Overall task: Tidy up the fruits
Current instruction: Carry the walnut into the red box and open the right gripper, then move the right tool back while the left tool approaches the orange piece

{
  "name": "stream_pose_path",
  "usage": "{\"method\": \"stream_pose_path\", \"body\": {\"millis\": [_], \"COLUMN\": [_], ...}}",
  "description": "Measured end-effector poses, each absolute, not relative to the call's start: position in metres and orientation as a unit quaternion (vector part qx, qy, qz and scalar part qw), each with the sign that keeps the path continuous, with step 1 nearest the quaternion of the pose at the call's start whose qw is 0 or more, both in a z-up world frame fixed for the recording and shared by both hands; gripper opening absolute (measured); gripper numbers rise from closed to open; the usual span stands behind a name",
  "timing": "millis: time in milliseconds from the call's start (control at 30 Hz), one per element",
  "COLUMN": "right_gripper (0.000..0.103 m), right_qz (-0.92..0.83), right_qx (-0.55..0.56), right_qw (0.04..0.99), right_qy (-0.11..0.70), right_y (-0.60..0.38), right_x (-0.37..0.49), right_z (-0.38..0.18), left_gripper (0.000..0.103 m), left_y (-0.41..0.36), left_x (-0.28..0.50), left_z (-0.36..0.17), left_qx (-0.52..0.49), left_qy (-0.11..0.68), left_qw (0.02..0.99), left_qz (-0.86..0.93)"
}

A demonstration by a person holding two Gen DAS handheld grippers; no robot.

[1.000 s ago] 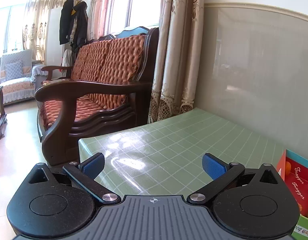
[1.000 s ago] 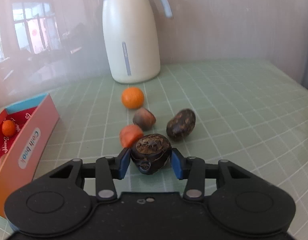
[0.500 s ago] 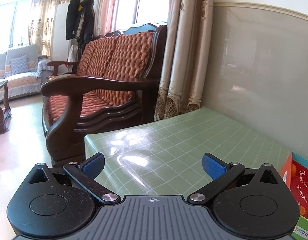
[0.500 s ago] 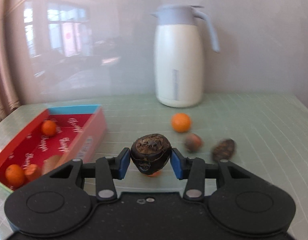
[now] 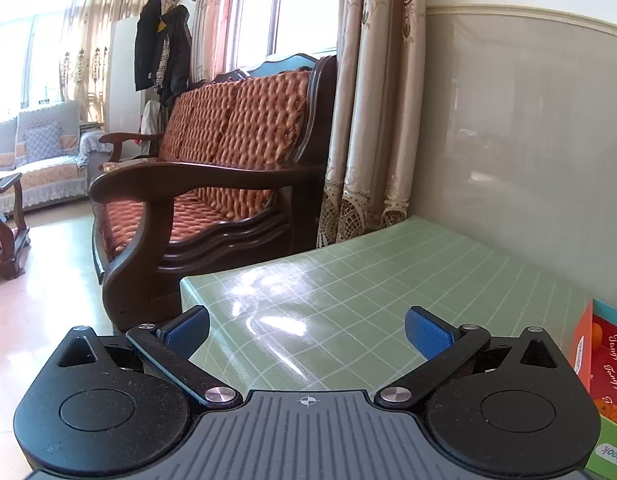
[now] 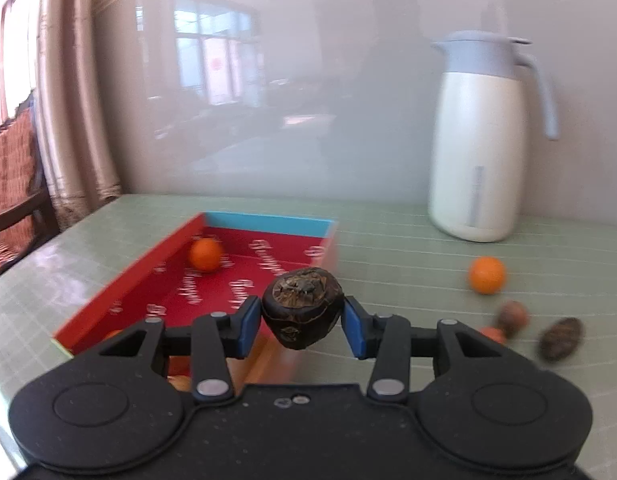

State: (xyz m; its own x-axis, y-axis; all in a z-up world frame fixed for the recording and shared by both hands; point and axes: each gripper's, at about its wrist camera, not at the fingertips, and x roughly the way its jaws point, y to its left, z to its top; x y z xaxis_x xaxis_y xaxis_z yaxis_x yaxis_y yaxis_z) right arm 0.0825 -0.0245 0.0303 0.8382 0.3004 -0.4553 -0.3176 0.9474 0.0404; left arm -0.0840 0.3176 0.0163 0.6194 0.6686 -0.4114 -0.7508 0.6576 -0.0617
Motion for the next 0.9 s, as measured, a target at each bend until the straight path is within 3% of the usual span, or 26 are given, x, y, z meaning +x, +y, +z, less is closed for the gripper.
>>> {"method": "stream_pose_path", "body": {"millis": [333, 900], "right_gripper": [0.043, 0.047], "right_qz": [0.209, 0.197], "right_qx": [-0.053, -0.020], "right_qw": [0.948, 0.956], "right_qy": [0.233, 0.218], "right_y": [0.013, 0.001], "right_x": [0.079, 0.079], "right_z": [0.020, 0.020], "left_gripper": [0.103, 0.103], "left_y": [0.314, 0.305], "left_x": [-0.082, -0.078], "left_z": [0.016, 0.016], "left_qx": [-0.102, -0.097], "left_qy": [0.183, 0.190], "left_qw": [0.892, 0.896], "left_qz": [0.400, 0.389]}}
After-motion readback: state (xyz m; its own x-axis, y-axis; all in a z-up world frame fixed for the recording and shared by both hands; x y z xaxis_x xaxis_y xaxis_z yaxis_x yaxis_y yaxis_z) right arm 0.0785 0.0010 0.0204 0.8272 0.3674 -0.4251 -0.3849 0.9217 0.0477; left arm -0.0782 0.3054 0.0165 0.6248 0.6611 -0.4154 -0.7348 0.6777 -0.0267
